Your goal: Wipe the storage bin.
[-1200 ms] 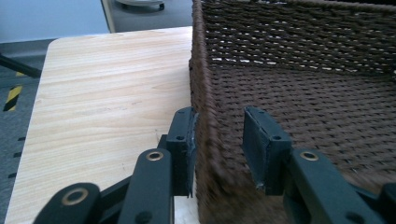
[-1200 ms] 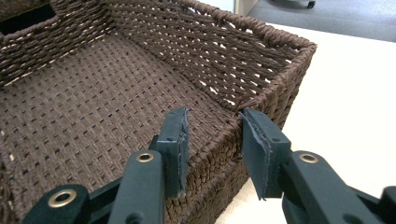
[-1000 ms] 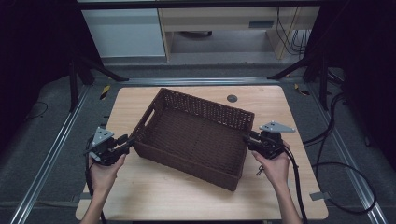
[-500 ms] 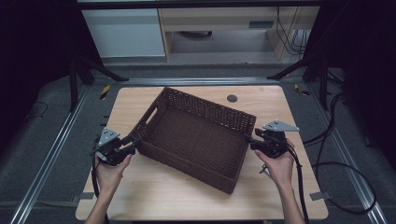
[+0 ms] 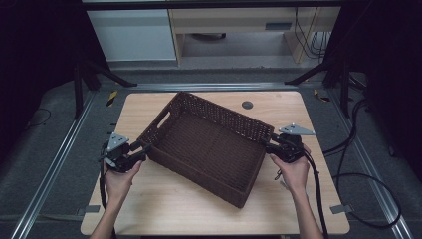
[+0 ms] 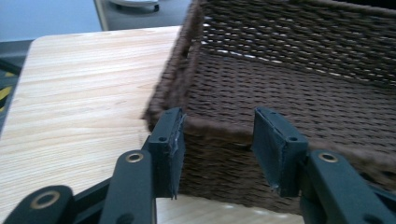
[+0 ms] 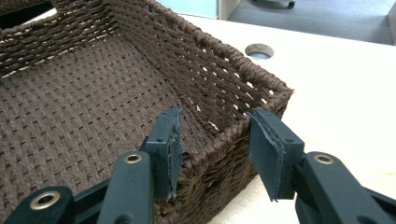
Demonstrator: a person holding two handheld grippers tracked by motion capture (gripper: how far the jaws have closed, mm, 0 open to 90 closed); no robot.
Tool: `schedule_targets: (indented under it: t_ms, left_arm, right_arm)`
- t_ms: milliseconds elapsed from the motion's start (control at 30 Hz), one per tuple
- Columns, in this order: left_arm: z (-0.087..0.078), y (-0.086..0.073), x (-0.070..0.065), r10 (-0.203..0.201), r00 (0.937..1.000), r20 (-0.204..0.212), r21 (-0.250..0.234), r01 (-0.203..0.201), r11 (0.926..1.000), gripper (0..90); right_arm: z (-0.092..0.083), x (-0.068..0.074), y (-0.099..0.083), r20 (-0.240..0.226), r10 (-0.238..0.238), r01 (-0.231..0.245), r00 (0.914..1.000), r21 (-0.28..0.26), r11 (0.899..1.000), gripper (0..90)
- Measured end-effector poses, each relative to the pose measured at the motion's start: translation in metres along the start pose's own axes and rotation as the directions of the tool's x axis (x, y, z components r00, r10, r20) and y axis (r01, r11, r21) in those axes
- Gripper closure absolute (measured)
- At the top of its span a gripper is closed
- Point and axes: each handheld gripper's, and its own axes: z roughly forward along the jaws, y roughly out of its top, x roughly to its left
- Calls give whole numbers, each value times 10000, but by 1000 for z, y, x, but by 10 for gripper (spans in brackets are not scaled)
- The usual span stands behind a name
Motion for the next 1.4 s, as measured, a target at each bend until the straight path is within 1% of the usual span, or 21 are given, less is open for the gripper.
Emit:
schedule_targets:
  t_ms: [100,133,167,233,267,333,433,467,533,600,633,700,800,933,1000,1100,1133,1233,1300,1367,1400]
  left_arm:
    - [1,-3,-10,245,9996,140,127,-247,9996,506]
    - [2,-4,-12,295,9994,204,168,-298,9994,504]
    - [4,-4,-14,237,9992,314,189,-243,9995,502]
    - [4,-4,-15,191,9995,253,104,-193,9998,510]
    - [5,-4,-14,176,9993,331,100,-179,9998,500]
    - [5,-4,-13,128,9995,287,148,-132,9998,496]
    - [7,-4,-12,125,9997,217,201,-130,9997,496]
    - [7,-4,-12,120,9997,225,188,-124,9997,495]
    - [8,-3,-12,159,9997,203,121,-161,9998,496]
    - [9,-2,-11,170,9996,220,76,-171,9998,496]
    - [10,-2,-11,135,9997,200,48,-136,9999,498]
    - [13,-1,-9,104,9999,117,15,-104,9999,502]
    - [15,0,-8,37,10000,43,1,-37,10000,502]
    - [14,1,-8,53,10000,12,17,-53,10000,493]
    - [13,1,-10,97,9999,25,-4,-97,10000,496]
    - [11,1,-15,52,9995,312,-94,-49,9999,489]
    - [10,1,-18,100,9993,371,-111,-96,9999,488]
    - [11,-1,-28,243,9981,562,-88,-238,9997,487]
    - [10,0,-32,406,9985,375,-137,-401,9991,496]
    - [11,0,-32,369,9986,382,-135,-364,9992,497]
    - [11,0,-32,337,9986,419,-145,-331,9993,495]
  right_arm:
    - [-1,1,-1,62,-62,61,10000,91,9999,552]
    - [-2,2,-1,86,-7,6,10000,104,9999,553]
    - [-3,4,-2,123,27,-28,9999,100,9999,553]
    - [-6,6,-3,170,49,-51,9998,116,9999,549]
    - [-8,8,-4,172,49,-52,9998,153,9999,546]
    - [-12,10,-6,71,109,-110,9999,210,9997,540]
    - [-18,7,-6,-235,91,-84,9997,317,9995,536]
    - [-19,6,-5,-311,96,-90,9995,213,9997,524]
    - [-21,3,-3,-29,-64,64,10000,-49,10000,488]
    - [-21,0,-1,271,-186,193,9995,-255,9995,484]
    - [-19,-3,0,339,-226,237,9992,-309,9992,484]
    - [-15,-7,0,440,-217,233,9988,-366,9991,485]
    - [-6,-9,0,447,-125,137,9989,-269,9995,499]
    - [-3,-7,-1,553,-434,446,9975,-215,9988,514]
    - [-4,-7,-1,496,-422,433,9979,-218,9988,526]
    - [-7,-7,-3,424,-288,298,9987,-226,9993,555]
    - [-9,-6,-3,335,-250,259,9991,-246,9994,575]
    - [-13,-2,-5,308,-223,228,9993,-147,9996,569]
    - [-15,-1,-5,285,-244,246,9993,-71,9997,567]
    - [-15,-2,-4,194,-195,196,9996,-68,9998,555]
    - [-14,-4,-4,190,-226,229,9996,-122,9997,534]
